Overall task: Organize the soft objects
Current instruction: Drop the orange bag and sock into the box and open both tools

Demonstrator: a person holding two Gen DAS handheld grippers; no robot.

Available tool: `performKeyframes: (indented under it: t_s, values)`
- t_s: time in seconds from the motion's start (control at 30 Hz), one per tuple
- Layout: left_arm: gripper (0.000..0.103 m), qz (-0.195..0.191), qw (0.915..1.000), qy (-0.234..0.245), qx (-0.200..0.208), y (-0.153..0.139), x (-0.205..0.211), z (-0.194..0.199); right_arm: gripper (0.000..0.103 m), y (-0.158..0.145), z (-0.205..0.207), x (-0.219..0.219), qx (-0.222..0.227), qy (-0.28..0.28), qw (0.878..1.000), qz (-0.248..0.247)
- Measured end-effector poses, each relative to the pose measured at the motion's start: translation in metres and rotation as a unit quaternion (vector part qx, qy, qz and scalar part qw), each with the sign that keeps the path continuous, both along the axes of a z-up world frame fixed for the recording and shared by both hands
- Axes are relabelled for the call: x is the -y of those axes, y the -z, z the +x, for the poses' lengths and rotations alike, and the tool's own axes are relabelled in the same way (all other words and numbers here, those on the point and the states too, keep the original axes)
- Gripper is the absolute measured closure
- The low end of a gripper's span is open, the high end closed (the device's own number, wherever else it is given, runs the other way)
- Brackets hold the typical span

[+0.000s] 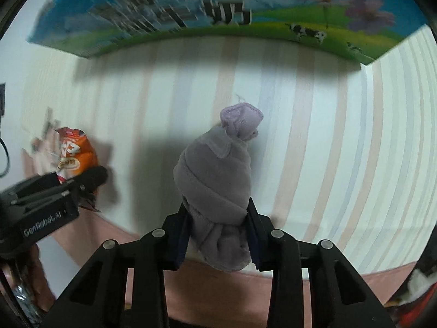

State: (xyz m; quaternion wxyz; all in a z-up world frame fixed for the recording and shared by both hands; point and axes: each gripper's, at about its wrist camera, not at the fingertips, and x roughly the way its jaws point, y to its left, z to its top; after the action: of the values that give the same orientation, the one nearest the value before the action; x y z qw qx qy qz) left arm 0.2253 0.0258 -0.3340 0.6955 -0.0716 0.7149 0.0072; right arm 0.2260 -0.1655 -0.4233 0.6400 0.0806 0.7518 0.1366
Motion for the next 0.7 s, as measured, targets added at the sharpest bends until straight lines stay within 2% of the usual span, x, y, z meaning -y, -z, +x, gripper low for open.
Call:
performKeyframes:
  t_s: [0.1, 0.17, 0.2, 0.27, 0.3, 0.37, 0.4, 0.5, 0.6, 0.7]
  values:
    - [0.051, -0.007, 0.9985, 0.015, 0.052, -0.064, 0.007, 0.021, 0.065, -0.051, 0.009, 0.009, 0.03, 0.027, 0.998, 0.054]
    - [0.051, -0.001, 0.9966, 0.026, 0.078, -0.094, 0.005, 0.038, 0.065, -0.095, 0.025, 0.016, 0.065, 0.046, 0.993, 0.088]
    - [0.051, 0.003, 0.9955, 0.036, 0.087, -0.11, 0.005, 0.051, 0.065, -0.107, 0.031, 0.018, 0.074, 0.049, 0.991, 0.096]
    - [0.051, 0.013, 0.9942, 0.048, 0.095, -0.125, 0.008, 0.069, 0.065, -0.135, 0.052, 0.02, 0.096, 0.055, 0.987, 0.118]
    - [0.051, 0.024, 0.9936, 0.059, 0.094, -0.131, 0.01, 0.091, 0.065, -0.141, 0.061, 0.017, 0.104, 0.057, 0.985, 0.124]
    - [0.051, 0.035, 0.9935, 0.068, 0.085, -0.132, 0.001, 0.12, 0.065, -0.149, 0.09, 0.011, 0.119, 0.06, 0.983, 0.123]
    - [0.051, 0.035, 0.9948, 0.065, 0.069, -0.126, -0.002, 0.14, 0.065, -0.142, 0.093, -0.009, 0.121, 0.06, 0.983, 0.122]
    - [0.051, 0.043, 0.9963, 0.069, 0.028, -0.109, 0.001, 0.185, 0.065, -0.128, 0.126, -0.025, 0.112, 0.063, 0.984, 0.121]
    - [0.051, 0.056, 0.995, 0.083, -0.009, -0.081, 0.001, 0.206, 0.065, -0.11, 0.156, -0.038, 0.101, 0.061, 0.987, 0.111]
    - [0.051, 0.062, 0.9944, 0.084, -0.019, -0.059, 0.001, 0.215, 0.065, -0.09, 0.172, -0.044, 0.088, 0.058, 0.989, 0.101]
